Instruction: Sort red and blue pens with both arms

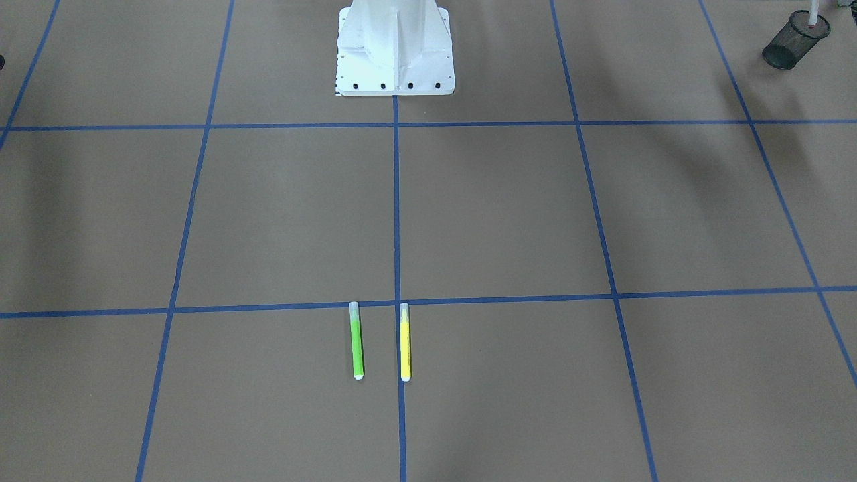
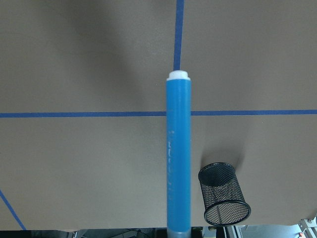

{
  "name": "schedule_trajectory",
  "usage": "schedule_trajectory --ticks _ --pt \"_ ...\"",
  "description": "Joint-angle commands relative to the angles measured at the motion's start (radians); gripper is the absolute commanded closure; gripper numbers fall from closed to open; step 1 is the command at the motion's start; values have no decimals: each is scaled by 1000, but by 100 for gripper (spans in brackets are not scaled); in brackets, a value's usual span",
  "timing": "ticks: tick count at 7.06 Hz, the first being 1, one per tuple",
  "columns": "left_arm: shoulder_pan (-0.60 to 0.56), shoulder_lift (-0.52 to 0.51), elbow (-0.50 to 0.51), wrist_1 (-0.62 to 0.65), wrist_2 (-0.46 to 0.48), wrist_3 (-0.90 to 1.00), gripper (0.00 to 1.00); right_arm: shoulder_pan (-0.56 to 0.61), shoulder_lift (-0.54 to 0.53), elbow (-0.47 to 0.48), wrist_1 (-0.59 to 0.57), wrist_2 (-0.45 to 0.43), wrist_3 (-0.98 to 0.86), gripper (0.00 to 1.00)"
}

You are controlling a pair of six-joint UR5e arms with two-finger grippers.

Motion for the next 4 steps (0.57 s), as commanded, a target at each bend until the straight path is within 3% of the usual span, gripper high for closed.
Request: schedule_trajectory --ticks 1,2,4 --pt "0 -24 53 -25 -1 5 82 0 10 -5 0 0 2 100" --pt "0 -28 58 -39 -9 0 1 0 11 -6 0 9 2 100" --pt "0 -81 56 -35 -9 -14 0 0 11 -6 0 17 5 100"
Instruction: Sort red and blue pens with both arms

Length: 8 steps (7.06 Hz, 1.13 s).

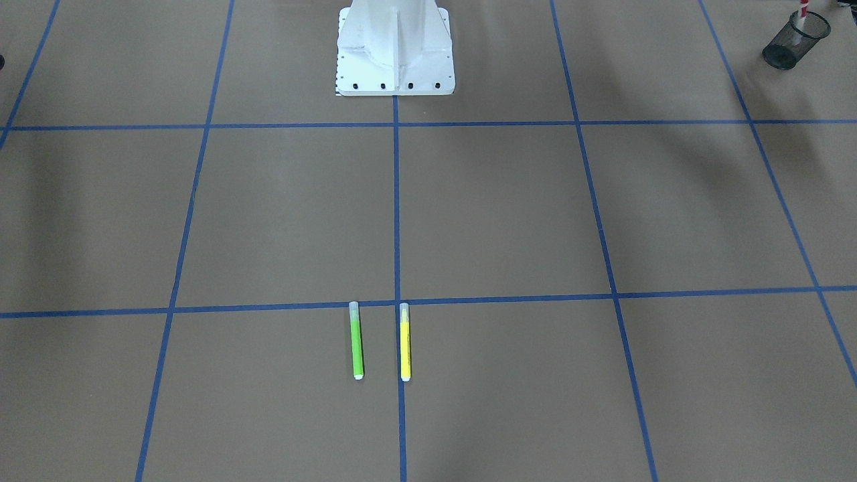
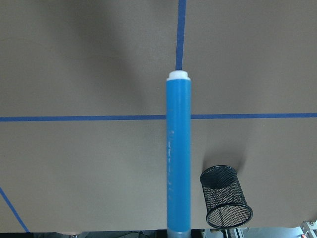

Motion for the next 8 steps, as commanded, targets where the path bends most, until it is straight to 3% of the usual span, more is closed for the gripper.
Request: schedule_trajectory --ticks 1,3,6,8 --pt "0 -72 0 2 -1 -6 0 21 1 8 -2 1 2 100" --pt "0 -174 -7 -5 -2 -5 0 35 -4 2 -12 6 0 100" --pt "0 -406 -10 -24 -4 -5 0 35 -18 -1 -78 26 -10 100" --pt "8 -523 -18 -50 -62 -5 0 37 -59 -1 -87 14 -14 100"
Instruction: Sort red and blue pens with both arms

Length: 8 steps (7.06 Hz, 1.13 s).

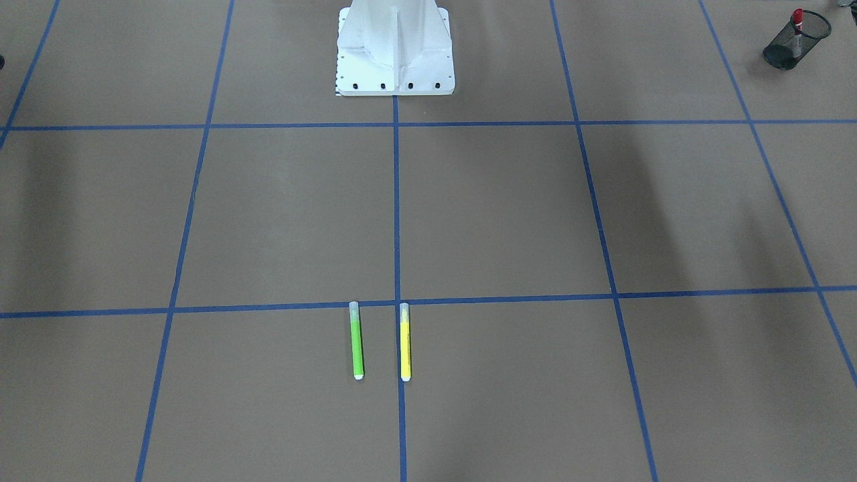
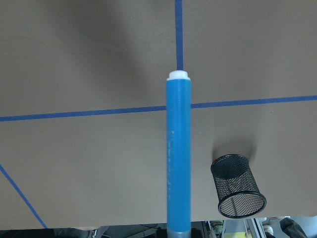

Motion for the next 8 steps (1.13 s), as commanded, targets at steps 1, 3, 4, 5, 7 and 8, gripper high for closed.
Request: schedule_trajectory --ticks 1,3,4,5,7,8 --pt "20 -116 -30 -67 -30 1 0 18 -62 3 -11 -13 -4 100" --pt "95 -145 -52 -253 -32 0 0 85 -163 -3 -20 -58 -86 100" --pt "134 -147 -86 -297 -30 0 0 133 -211 -2 -20 -76 -102 100" --pt "140 -147 -101 -334 -32 0 0 177 -249 -17 -17 -131 -108 100" --pt "183 -146 -173 -370 -32 0 0 221 -302 -78 -19 -147 -193 100" --pt "197 -146 -208 -370 -32 0 0 221 -303 -142 -13 -145 -208 100"
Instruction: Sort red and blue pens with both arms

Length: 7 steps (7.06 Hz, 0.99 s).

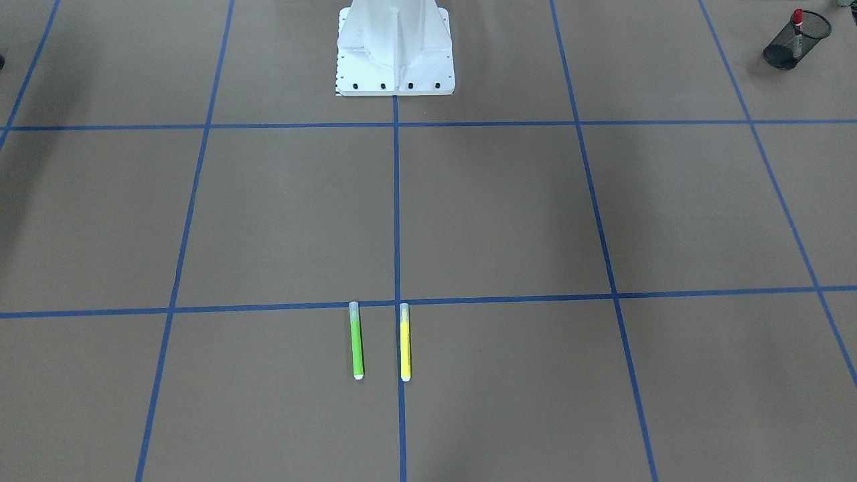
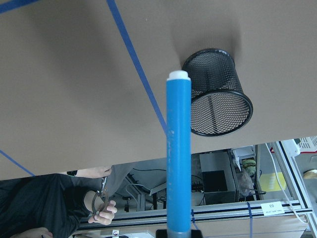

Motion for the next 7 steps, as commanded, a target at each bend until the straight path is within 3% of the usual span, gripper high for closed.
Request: schedule_trajectory --ticks 1,3,7 --pt "20 2 -52 -7 0 0 0 6 -12 -69 -1 -4 -35 100" --pt "22 6 -63 -1 -59 0 0 6 -17 -158 -4 4 -35 100" --pt "22 29 -103 2 -64 0 0 6 -18 -264 -6 30 -26 100"
